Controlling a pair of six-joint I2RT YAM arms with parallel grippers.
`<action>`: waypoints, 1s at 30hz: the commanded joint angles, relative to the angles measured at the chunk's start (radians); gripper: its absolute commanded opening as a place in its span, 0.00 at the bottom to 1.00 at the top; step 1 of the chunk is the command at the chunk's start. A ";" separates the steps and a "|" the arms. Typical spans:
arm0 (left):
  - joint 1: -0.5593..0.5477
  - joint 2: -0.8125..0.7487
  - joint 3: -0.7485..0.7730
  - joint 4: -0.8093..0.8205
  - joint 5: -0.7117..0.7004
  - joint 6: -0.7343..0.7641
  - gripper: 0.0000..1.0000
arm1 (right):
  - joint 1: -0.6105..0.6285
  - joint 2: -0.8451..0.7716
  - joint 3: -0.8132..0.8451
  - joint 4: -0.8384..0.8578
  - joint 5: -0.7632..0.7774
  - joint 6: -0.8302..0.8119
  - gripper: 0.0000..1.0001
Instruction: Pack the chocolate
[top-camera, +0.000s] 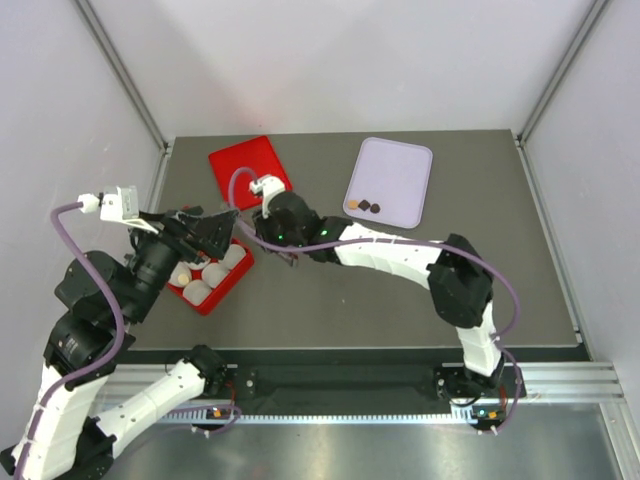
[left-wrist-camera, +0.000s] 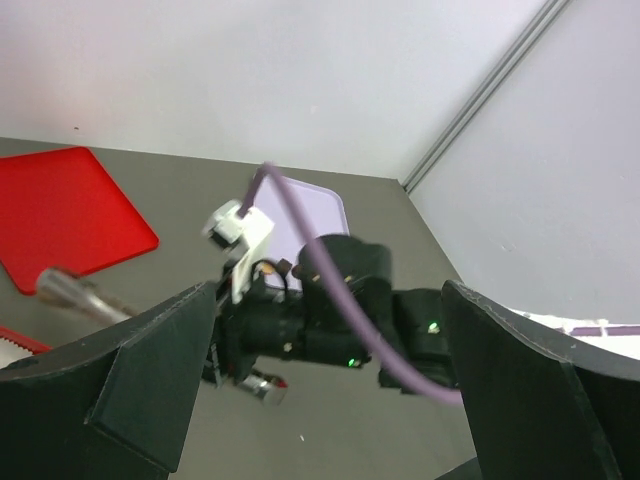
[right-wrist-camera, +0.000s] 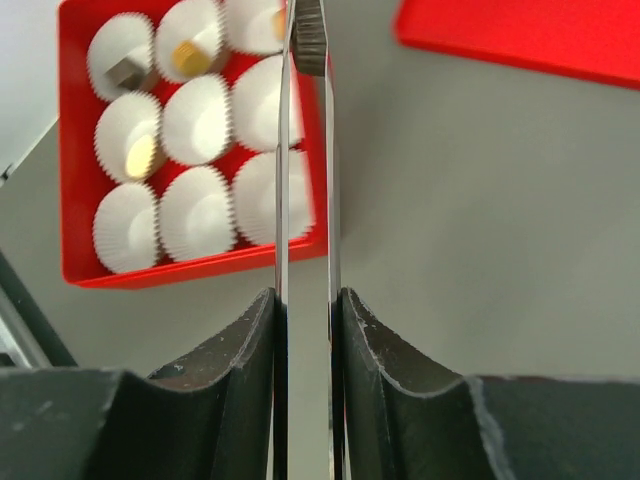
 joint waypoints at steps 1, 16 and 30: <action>0.001 -0.014 0.004 0.022 0.010 0.015 0.99 | 0.056 0.058 0.107 0.069 -0.009 -0.008 0.20; 0.002 -0.034 0.024 0.002 -0.014 0.047 0.99 | 0.166 0.254 0.272 0.068 0.005 -0.035 0.23; 0.001 -0.034 0.018 0.004 -0.014 0.038 0.99 | 0.174 0.316 0.275 0.083 0.030 -0.078 0.29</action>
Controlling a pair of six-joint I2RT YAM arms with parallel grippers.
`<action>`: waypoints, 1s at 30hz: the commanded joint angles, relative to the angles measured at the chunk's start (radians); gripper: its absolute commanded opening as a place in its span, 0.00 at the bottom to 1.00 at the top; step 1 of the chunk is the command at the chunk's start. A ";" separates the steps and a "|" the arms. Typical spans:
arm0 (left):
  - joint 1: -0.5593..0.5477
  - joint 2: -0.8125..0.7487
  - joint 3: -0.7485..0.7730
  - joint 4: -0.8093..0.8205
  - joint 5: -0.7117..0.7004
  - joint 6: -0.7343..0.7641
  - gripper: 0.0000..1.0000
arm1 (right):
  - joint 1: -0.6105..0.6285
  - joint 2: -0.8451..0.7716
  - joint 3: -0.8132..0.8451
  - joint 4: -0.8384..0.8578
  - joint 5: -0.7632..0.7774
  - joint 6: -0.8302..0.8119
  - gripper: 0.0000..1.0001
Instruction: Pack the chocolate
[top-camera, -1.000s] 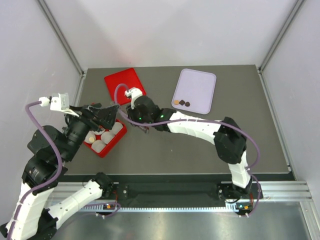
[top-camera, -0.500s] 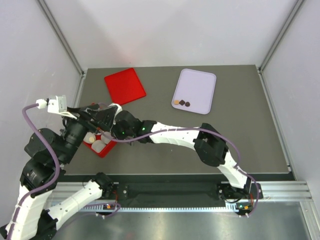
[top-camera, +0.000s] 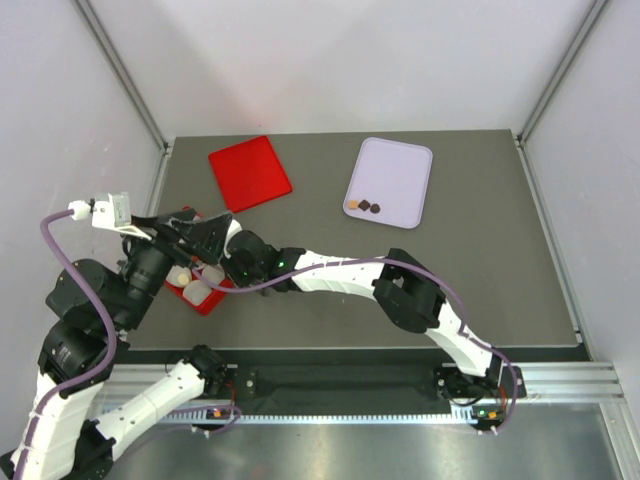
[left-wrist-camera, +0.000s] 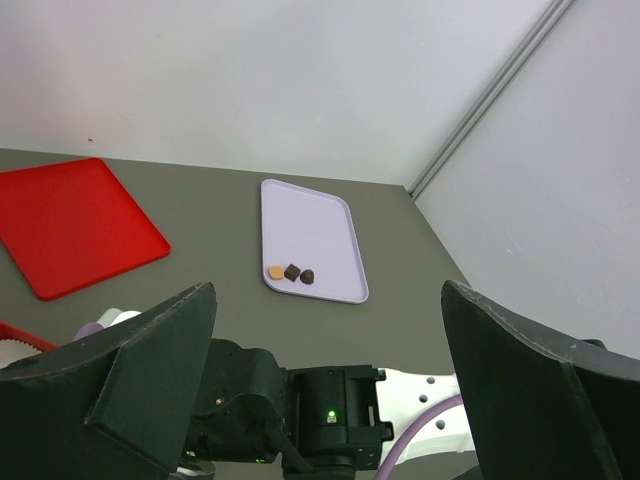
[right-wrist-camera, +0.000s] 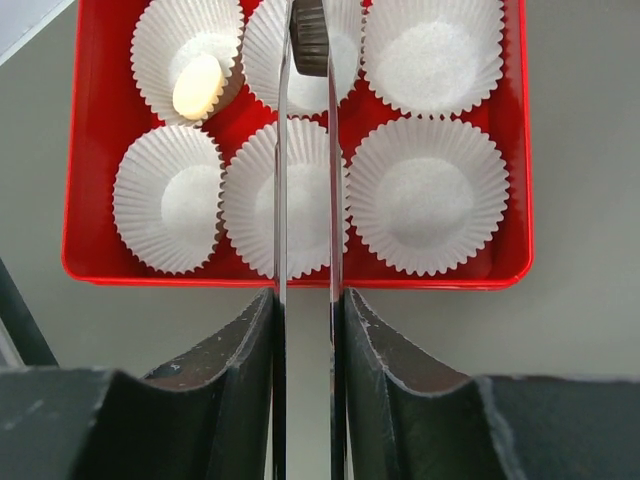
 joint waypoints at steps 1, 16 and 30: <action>0.002 -0.001 0.016 0.018 -0.002 0.009 0.99 | 0.016 -0.008 0.044 0.063 0.016 -0.022 0.30; 0.001 0.002 0.018 0.015 0.007 -0.001 0.99 | 0.016 -0.026 0.035 0.072 0.029 -0.047 0.36; 0.000 0.008 0.024 -0.010 0.010 -0.007 0.99 | -0.036 -0.327 -0.299 0.263 0.180 -0.140 0.35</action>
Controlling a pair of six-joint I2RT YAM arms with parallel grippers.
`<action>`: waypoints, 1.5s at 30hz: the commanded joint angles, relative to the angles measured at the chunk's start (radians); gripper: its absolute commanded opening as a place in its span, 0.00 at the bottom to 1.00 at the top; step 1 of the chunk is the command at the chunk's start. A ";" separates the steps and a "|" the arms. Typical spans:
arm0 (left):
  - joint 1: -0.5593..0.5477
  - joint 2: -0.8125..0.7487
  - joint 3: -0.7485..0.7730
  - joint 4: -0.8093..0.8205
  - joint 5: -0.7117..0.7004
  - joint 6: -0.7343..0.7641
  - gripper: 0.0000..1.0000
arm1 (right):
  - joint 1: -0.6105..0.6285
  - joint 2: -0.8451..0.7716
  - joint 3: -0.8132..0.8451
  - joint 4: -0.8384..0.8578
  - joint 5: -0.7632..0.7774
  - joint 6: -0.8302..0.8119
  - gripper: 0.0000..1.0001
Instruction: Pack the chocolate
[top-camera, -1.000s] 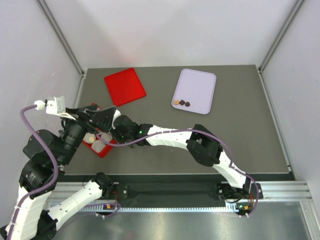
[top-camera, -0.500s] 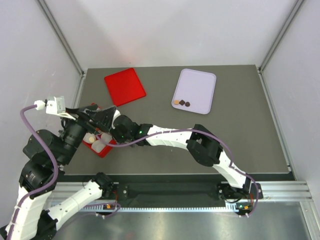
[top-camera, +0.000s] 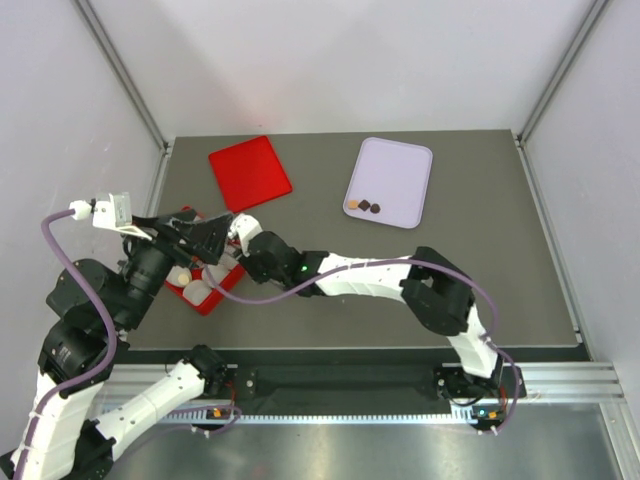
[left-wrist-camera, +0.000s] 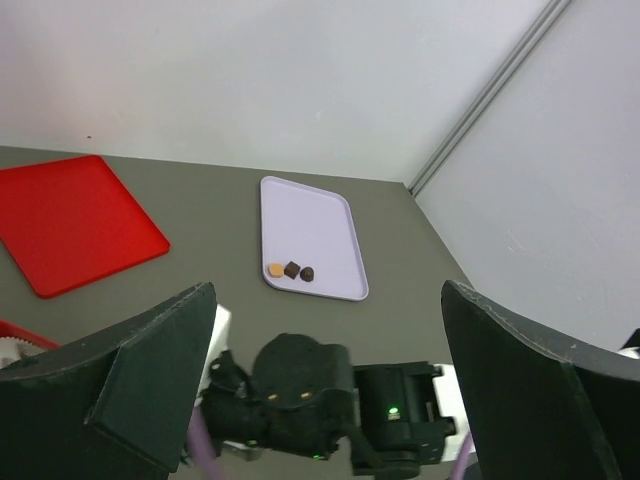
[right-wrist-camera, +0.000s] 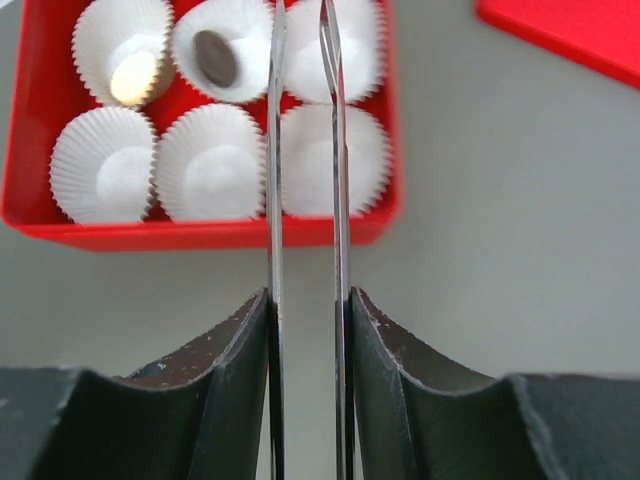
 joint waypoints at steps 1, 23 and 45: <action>0.002 0.008 0.021 -0.005 0.003 -0.007 0.99 | -0.036 -0.181 -0.081 0.132 0.067 -0.019 0.35; 0.001 0.141 -0.124 0.016 0.052 -0.048 0.99 | -0.549 -0.675 -0.495 -0.362 0.137 0.029 0.42; 0.002 0.152 -0.144 0.024 0.055 -0.055 0.99 | -0.655 -0.594 -0.554 -0.332 0.007 -0.055 0.49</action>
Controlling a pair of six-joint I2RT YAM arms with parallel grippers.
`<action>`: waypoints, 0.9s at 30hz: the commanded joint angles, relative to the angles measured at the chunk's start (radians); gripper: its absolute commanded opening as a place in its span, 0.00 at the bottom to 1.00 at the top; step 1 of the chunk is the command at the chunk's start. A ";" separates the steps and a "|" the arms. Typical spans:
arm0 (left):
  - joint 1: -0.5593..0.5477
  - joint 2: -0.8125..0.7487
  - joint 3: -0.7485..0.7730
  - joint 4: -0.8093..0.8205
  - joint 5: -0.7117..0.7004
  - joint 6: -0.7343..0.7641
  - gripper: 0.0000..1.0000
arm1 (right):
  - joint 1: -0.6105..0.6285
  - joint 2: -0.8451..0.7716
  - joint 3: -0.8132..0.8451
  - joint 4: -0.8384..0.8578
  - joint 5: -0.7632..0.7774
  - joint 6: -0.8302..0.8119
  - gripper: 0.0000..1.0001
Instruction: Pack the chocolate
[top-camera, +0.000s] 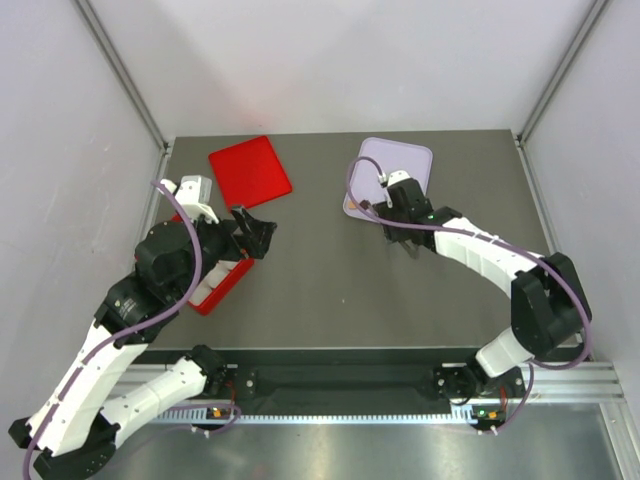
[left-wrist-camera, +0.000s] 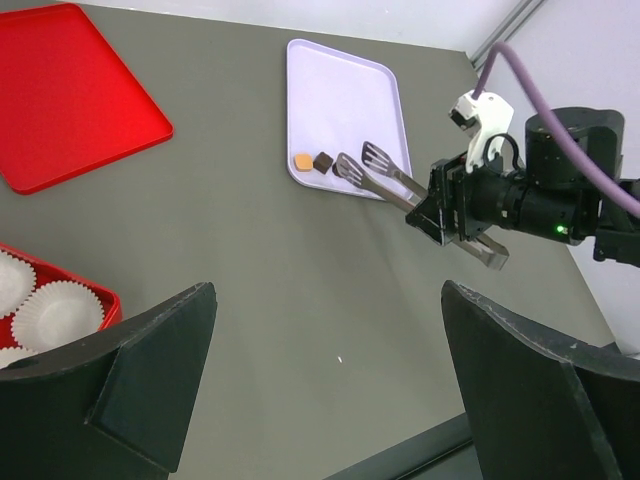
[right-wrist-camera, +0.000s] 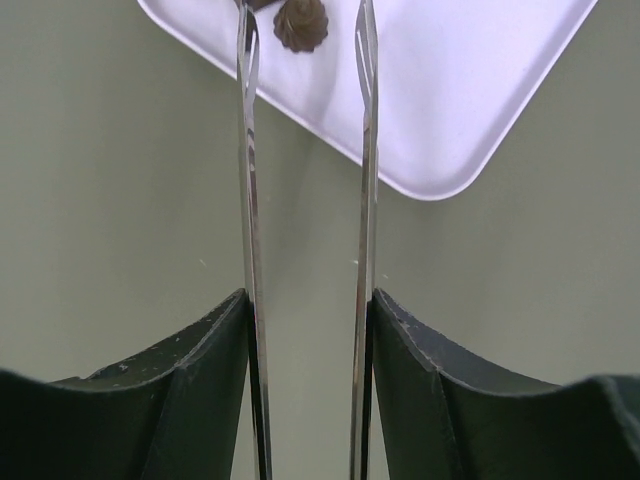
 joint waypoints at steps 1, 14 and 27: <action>0.001 -0.002 0.001 0.043 0.006 -0.006 0.99 | -0.018 0.016 -0.008 0.058 -0.008 -0.015 0.49; 0.002 -0.012 0.004 0.032 -0.004 -0.004 0.99 | -0.018 0.075 0.001 0.076 -0.017 -0.011 0.45; 0.001 -0.012 0.007 0.034 -0.004 -0.007 0.99 | -0.051 0.077 -0.007 0.073 -0.059 0.011 0.40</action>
